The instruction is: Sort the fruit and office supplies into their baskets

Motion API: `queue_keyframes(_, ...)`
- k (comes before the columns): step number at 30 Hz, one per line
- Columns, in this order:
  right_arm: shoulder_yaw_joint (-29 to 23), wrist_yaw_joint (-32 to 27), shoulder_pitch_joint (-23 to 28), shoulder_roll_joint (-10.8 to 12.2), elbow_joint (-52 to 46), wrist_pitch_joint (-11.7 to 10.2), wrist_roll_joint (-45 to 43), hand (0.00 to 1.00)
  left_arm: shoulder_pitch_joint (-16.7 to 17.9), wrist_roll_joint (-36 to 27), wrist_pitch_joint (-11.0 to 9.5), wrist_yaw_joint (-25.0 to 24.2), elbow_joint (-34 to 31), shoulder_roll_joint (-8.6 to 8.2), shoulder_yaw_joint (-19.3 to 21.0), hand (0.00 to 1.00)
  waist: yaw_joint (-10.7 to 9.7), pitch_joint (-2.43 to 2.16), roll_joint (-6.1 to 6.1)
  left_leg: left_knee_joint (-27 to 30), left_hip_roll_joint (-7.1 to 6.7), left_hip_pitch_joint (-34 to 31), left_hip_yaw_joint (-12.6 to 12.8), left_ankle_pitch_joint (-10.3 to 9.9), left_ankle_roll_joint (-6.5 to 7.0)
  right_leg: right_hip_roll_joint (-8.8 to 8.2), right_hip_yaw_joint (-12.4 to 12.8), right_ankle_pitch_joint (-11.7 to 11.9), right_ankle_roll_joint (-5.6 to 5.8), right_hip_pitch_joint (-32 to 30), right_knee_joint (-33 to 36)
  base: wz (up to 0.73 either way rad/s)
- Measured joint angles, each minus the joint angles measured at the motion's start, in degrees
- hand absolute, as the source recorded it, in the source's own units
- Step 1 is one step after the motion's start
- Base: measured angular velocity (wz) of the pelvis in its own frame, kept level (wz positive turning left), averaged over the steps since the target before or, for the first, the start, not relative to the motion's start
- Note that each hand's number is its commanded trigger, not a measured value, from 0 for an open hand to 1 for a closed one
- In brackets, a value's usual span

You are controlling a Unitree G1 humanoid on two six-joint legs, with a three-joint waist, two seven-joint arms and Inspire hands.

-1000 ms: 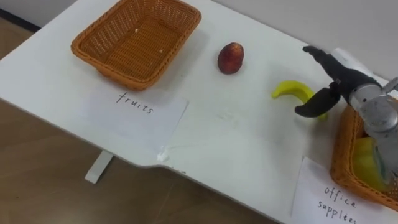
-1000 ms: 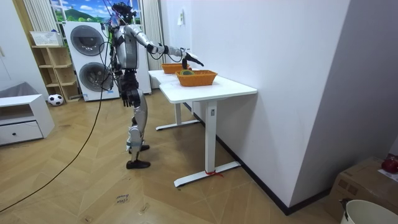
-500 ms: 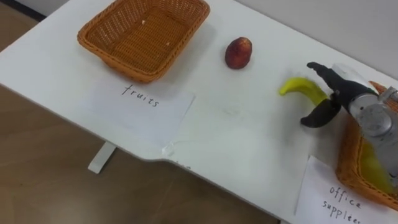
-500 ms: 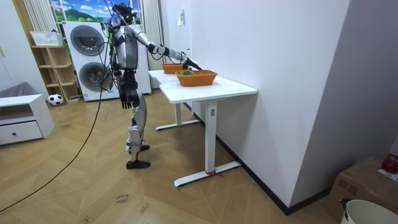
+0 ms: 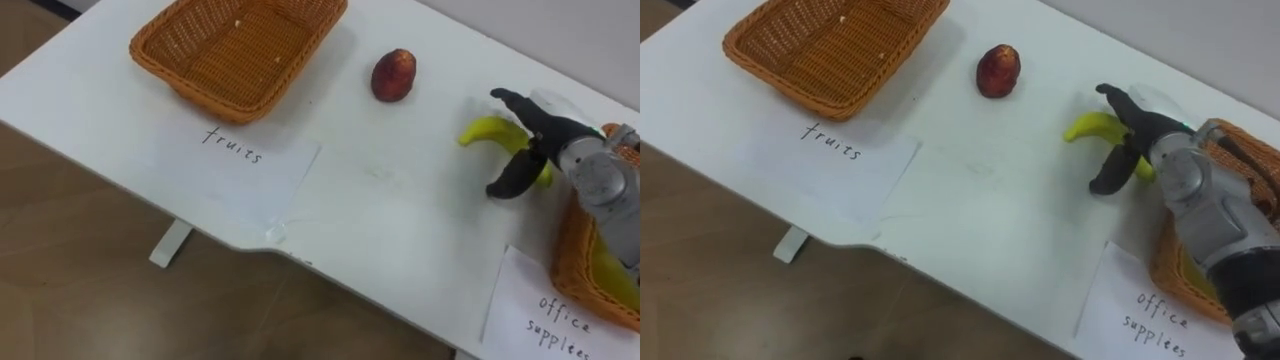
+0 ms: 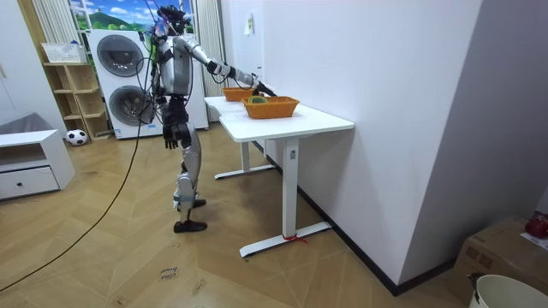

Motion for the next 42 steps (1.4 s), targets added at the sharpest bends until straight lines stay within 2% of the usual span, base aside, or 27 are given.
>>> queue_keyframes(3,0.0,0.2,0.0,0.0,0.7,0.0,0.0,0.0,-0.5,0.0,0.1,0.1,-0.1,0.1,0.0,0.0,0.8,-0.18,0.41,0.2,0.06,-0.1,0.0,0.0,-0.01,0.05,0.0,0.1,-0.18,0.0,0.0,0.0)
queue_keyframes(5,0.2,0.5,0.0,0.0,0.8,0.0,0.0,0.0,-0.5,0.0,0.2,0.3,-0.1,0.17,-0.2,0.0,1.1,-0.53,0.65,0.2,0.05,-0.1,0.0,0.0,-0.01,0.05,0.0,0.2,-0.28,0.1,0.1,0.0)
queue_keyframes(8,1.6,0.8,0.0,0.0,0.8,0.0,0.3,0.0,-0.5,0.0,0.4,0.4,-0.2,0.66,-1.5,0.0,1.3,-0.75,0.86,0.2,0.05,0.0,-0.1,0.2,-0.11,0.11,0.0,0.2,-0.34,0.2,0.1,0.0)
queue_keyframes(14,4.3,2.3,0.0,0.0,0.8,0.3,0.3,0.0,-0.6,0.0,0.4,0.3,-0.4,1.08,-3.3,0.0,1.1,-0.83,0.79,0.3,0.34,-0.2,-0.1,0.5,-0.35,0.42,0.0,0.5,-0.77,0.1,0.1,0.0)
queue_keyframes(19,4.5,5.6,0.0,0.0,1.1,0.9,1.3,0.0,-0.6,0.0,0.5,-0.2,-0.6,1.6,-4.0,0.0,1.2,-0.83,0.79,0.2,0.53,-0.2,-0.2,0.7,-0.54,0.61,0.0,0.6,-1.01,0.0,0.2,0.0)
queue_keyframes(23,4.4,6.7,-0.3,-0.2,2.3,0.9,2.7,0.0,-1.5,0.3,0.9,-1.0,0.0,1.63,-4.0,0.0,2.1,-0.85,0.75,0.1,0.89,-0.1,-0.2,0.8,-0.71,0.86,0.0,0.8,-1.23,0.0,0.1,-0.01)
queue_keyframes(29,4.4,7.7,-0.8,-0.2,2.6,1.3,2.7,0.0,-1.8,0.3,0.9,-1.7,0.0,1.63,-4.1,0.0,2.4,-0.84,0.77,0.0,1.01,-0.1,-0.2,0.9,-0.88,0.99,-0.1,0.8,-1.29,0.0,0.1,0.0)
queue_keyframes(30,4.4,7.7,-0.8,-0.2,2.6,1.4,2.7,0.3,-1.8,0.3,0.9,-1.7,0.0,1.63,-4.1,0.0,2.4,-0.83,0.77,0.0,1.01,-0.1,-0.2,0.9,-0.88,0.99,-0.1,0.8,-1.29,0.0,0.1,0.0)
queue_keyframes(31,4.4,7.7,-0.8,-0.2,2.6,1.4,2.7,0.79,-1.8,0.3,0.9,-1.7,0.0,1.63,-4.1,0.0,2.4,-0.83,0.78,0.0,1.01,-0.1,-0.2,0.9,-0.88,0.99,-0.1,0.8,-1.29,0.0,0.1,0.0)
queue_keyframes(32,4.4,7.7,-0.8,-0.2,2.6,1.4,2.7,1.0,-1.8,0.3,0.9,-1.8,0.0,1.63,-4.1,0.0,2.4,-0.83,0.78,0.0,1.01,-0.1,-0.2,0.9,-0.88,0.99,-0.1,0.8,-1.3,0.0,0.1,0.0)
queue_keyframes(42,4.1,7.6,-2.5,-0.8,3.3,1.6,2.6,1.0,-1.8,0.3,1.0,-2.6,0.3,1.64,-4.1,0.0,2.5,-0.81,0.79,-0.6,1.01,0.1,-0.2,0.9,-0.92,0.99,-0.2,0.8,-1.29,0.0,0.0,0.0)
